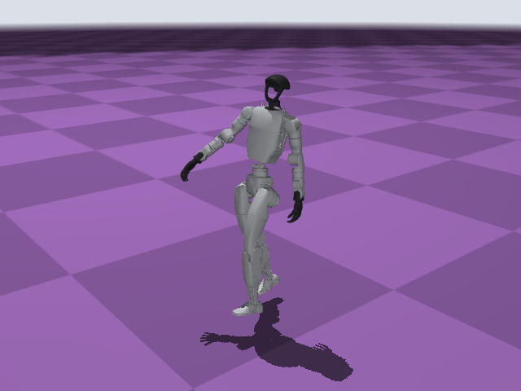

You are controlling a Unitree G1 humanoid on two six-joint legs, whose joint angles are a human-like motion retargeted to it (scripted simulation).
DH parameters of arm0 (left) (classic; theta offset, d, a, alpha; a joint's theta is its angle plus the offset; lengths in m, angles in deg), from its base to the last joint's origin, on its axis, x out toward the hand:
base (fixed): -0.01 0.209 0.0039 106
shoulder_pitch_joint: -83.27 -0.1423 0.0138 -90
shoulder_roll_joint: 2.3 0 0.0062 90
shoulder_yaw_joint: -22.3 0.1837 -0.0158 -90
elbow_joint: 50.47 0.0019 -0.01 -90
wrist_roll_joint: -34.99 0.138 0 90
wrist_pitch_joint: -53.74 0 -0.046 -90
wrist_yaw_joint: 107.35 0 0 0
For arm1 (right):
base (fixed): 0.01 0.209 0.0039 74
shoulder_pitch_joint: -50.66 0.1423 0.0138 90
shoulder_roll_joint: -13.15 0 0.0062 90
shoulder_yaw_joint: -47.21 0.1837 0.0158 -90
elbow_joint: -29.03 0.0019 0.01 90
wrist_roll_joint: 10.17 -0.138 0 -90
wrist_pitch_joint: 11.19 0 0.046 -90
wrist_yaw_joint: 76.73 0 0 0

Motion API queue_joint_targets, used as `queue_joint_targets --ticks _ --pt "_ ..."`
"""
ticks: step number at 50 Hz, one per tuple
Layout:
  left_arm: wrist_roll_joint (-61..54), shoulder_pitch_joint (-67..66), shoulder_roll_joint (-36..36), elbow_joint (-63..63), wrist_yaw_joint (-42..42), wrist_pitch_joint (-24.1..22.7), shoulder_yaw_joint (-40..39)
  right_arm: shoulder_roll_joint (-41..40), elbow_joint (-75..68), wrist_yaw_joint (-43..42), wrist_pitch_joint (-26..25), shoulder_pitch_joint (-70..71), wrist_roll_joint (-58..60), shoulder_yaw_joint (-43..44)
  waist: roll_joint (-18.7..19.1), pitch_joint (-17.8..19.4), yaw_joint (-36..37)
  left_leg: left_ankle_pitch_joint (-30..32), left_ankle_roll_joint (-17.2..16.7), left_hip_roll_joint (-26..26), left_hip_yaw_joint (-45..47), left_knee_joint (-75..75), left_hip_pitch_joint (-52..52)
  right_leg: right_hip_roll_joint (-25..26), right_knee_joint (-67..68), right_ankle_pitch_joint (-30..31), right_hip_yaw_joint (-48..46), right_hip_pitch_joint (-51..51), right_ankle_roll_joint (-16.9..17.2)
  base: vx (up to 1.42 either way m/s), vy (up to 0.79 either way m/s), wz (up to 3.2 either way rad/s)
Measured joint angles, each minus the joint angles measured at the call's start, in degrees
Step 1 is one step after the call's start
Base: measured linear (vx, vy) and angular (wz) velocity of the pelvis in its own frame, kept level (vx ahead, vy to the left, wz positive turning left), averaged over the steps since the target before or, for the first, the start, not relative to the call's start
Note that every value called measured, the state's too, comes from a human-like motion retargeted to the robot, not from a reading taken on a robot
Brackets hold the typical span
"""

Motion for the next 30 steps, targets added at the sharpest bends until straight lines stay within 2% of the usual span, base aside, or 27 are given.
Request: queue_joint_targets --ticks 8,14,17,23,27,30 --pt "-0.6 -1.4 -3.0 3.8 0.2 1.9 -3.5 -1.9 8.5 2.6 0.3 2.6 0.4 3.0 2.6 -2.0 1.5 14.3 -1.4 7.0 5.7 -12.3 2.1 0.1 -0.7 -0.6 4.1 7.7 1.1 0.39 0.13 -0.49" --pt "-0.1 2.5 -2.4 2.2 0.3 2.3 -3.4 -4.1 11.7 4.1 -0.6 1.8 1.7 3.1 2.9 -2.6 1.2 20.1 -2.4 9.4 7.5 -14.1 1.3 -0.7 -0.5 -0.9 5.2 8.6 1.3 0.36 0.18 -0.05" --pt "0.3 5.7 -1.4 0.8 0.6 2.3 -2.5 -5.0 11.4 3.8 -1.4 1.7 2.7 2.4 2.3 -2.1 1.1 18.8 -2.4 8.9 8.0 -13.3 0.2 -1.8 -1.1 -0.9 5.0 8.3 1.5 0.36 0.22 0.18" --pt "-0.1 12.7 2.0 -4.2 0.8 1.5 0.7 -6.7 10.6 2.8 -2.9 2.7 3.6 -0.7 -1.0 0.8 1.9 9.4 -1.3 4.5 8.8 -9.1 -4.8 -5.9 -3.2 1.1 3.5 6.0 2.7 0.39 0.27 0.28" --pt "-2.4 15.1 4.8 -9.4 1.1 0.3 2.7 -7.8 11.8 3.1 -3.4 2.8 3.7 -3.7 -3.5 3.3 3.6 5.4 0.6 1.1 10.6 -7.7 -7.2 -9.1 -2.7 6.4 3.4 3.4 4.3 0.48 0.32 0.18" --pt "-5.0 15.5 6.7 -12.4 1.5 -0.9 3.5 -8.7 12.9 3.8 -3.3 2.3 3.7 -5.2 -3.9 5.2 4.8 3.7 1.9 -0.9 11.3 -9.1 -5.6 -10.3 0.8 13.6 3.8 1.3 5.8 0.56 0.35 -0.03"
